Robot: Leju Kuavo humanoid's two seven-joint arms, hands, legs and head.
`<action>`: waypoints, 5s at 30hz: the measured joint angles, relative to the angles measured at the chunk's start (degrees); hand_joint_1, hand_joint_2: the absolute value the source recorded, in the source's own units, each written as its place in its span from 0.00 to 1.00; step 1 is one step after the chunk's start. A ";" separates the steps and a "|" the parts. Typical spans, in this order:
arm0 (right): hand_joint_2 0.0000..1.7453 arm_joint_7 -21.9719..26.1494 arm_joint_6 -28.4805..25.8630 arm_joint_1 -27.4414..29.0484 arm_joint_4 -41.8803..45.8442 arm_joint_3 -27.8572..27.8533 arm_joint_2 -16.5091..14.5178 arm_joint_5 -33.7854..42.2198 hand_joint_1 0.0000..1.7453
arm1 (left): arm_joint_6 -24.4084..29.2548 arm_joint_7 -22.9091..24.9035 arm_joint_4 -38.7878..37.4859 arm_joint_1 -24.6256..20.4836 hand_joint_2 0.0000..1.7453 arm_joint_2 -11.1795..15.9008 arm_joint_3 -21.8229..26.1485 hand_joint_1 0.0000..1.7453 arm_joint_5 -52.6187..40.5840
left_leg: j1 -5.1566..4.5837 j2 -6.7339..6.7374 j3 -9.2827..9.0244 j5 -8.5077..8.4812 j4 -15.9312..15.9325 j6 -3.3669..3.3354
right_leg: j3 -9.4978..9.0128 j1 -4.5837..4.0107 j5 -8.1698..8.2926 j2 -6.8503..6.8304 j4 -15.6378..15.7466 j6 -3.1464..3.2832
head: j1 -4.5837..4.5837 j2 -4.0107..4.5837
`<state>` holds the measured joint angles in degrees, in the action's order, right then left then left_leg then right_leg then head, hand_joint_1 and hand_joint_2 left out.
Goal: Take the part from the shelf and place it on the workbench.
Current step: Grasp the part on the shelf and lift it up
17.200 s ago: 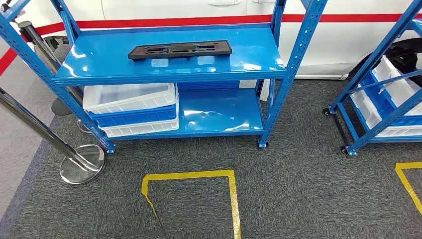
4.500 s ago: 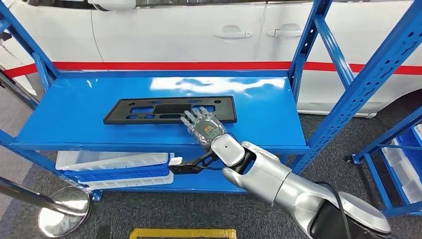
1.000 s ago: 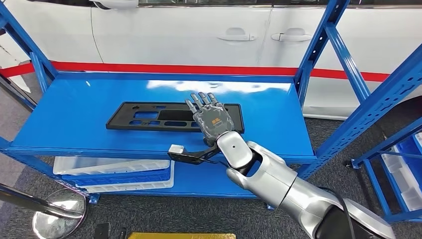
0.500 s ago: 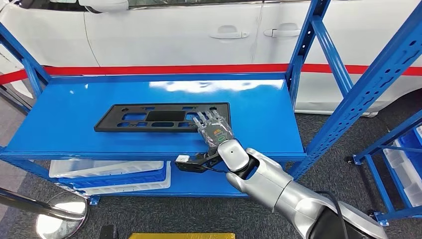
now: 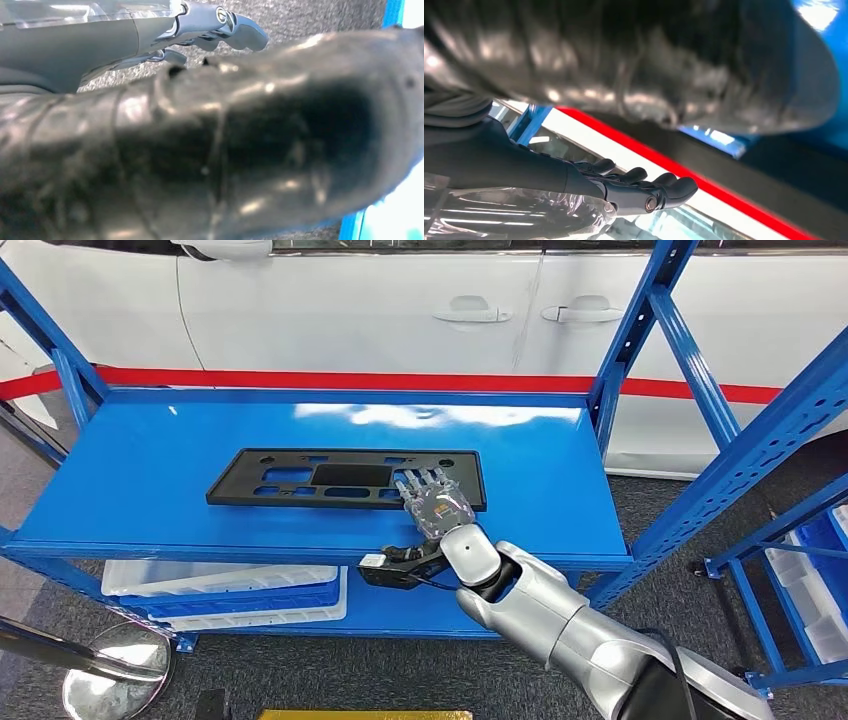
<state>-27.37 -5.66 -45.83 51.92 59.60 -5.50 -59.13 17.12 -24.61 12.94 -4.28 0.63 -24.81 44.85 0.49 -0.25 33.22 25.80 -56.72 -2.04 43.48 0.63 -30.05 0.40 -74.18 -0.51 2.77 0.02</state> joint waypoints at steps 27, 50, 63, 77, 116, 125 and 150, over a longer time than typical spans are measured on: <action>1.00 -3.39 -0.36 -0.08 -0.86 -0.02 2.32 -3.97 0.00 | 1.55 0.31 0.00 -0.01 0.00 0.19 -1.87 0.00 0.29 | -0.41 0.14 0.43 -1.13 0.34 -0.21 | -7.11 -0.07 -2.02 0.16 5.03 0.50 | 0.59 0.00; 1.00 -4.80 3.38 -0.58 -0.69 -0.02 2.90 -7.99 0.03 | 3.64 0.93 0.00 -0.13 0.00 -0.04 -2.88 0.00 0.74 | -0.28 0.15 1.01 1.59 -2.32 1.89 | -7.59 -0.11 5.56 0.19 14.16 2.41 | 0.94 -0.01; 1.00 -4.55 3.12 0.75 -0.85 -0.02 3.67 -8.52 1.00 | 3.60 0.90 0.00 -0.21 0.00 0.05 -3.21 0.00 0.75 | -0.19 0.28 0.77 -0.36 -1.02 0.47 | -4.96 -0.05 2.22 0.02 6.74 0.15 | 0.61 0.00; 1.00 -3.64 2.01 0.02 0.61 -0.04 3.40 -9.46 1.00 | 1.67 -1.96 0.00 -0.27 1.00 0.23 -3.54 0.00 1.68 | 0.26 0.16 6.66 5.19 -14.29 3.56 | -8.35 0.17 4.64 -0.40 14.14 2.75 | 1.17 -0.01; 1.00 -5.51 -9.43 -1.66 31.89 -7.13 9.01 -22.96 1.00 | 7.76 3.29 0.00 -0.20 1.00 0.54 -3.56 0.00 5.10 | -0.19 0.39 1.28 -0.14 -1.09 1.06 | -8.04 -0.20 3.22 0.18 13.24 0.69 | 1.21 -0.01; 1.00 -5.36 -13.30 -0.62 35.36 -8.54 10.43 -24.53 1.00 | 8.72 4.98 0.00 -0.32 1.00 0.74 -3.58 0.00 5.14 | -0.10 0.26 1.06 0.34 -1.88 0.49 | -4.35 0.02 3.13 0.07 7.44 0.27 | 1.01 0.00; 1.00 -2.14 -20.73 3.40 38.39 -12.04 9.81 -26.45 1.00 | 9.38 8.94 0.00 -0.94 1.00 1.20 -4.75 0.00 4.70 | -0.19 0.35 -0.39 -0.02 -0.21 -0.33 | -0.55 -0.11 -0.75 -0.05 2.74 -0.08 | 1.01 0.00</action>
<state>-29.51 -26.39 -42.43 90.31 47.56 4.31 -85.59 26.50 -15.67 12.94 -5.22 1.84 -29.56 49.55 0.30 0.10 32.84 25.78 -56.92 -2.38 42.94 0.53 -30.80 0.35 -71.44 -0.60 3.78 0.02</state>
